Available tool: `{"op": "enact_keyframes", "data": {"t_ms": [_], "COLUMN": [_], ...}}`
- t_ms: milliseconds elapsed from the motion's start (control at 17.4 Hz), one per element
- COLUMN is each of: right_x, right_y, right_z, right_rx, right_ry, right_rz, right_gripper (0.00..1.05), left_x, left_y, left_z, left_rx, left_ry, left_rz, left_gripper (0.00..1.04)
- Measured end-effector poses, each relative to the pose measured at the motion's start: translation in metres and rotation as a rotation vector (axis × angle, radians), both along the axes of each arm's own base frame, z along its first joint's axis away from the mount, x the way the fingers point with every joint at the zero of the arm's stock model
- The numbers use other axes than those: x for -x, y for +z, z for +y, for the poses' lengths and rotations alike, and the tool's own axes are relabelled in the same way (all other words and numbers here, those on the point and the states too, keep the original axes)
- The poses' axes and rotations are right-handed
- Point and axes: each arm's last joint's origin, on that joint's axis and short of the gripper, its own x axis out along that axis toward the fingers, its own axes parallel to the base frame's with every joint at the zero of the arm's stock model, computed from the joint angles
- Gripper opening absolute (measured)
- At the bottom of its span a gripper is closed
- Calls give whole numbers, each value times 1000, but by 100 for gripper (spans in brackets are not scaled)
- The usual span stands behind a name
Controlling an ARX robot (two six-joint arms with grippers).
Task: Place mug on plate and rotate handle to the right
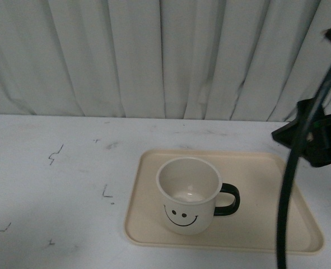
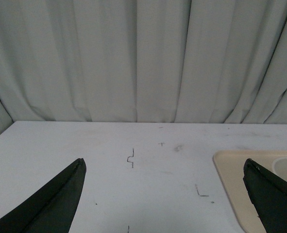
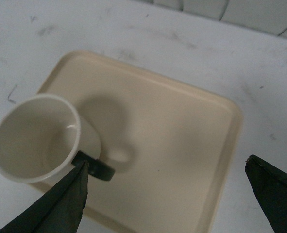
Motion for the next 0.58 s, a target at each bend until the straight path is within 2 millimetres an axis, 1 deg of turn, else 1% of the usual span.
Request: {"op": "enact_keyframes", "data": {"t_ms": [58,173,231,461,576], "right_x": [-2,-8,-13,-33,-35], "right_y": [-3,-13,-18,-27,-35], "right_z": [6,28,33,35,40], "right_rx": [14,75,82,31,-1], "right_ry": [16,55,70,98,131], "right_rz": [8,36,37,65,105], "right_gripper": [98,98,98,98,98], "left_x": [0,0,0,0,0], "left_y": [0,0,0,0,0], "left_z": [0,0,0,0,0], "left_rx": [0,0,0,0,0], "left_ry": [0,0,0,0,0], "left_rz": [0,0,0,0,0], "left_gripper": [98,98,98,98,98]}}
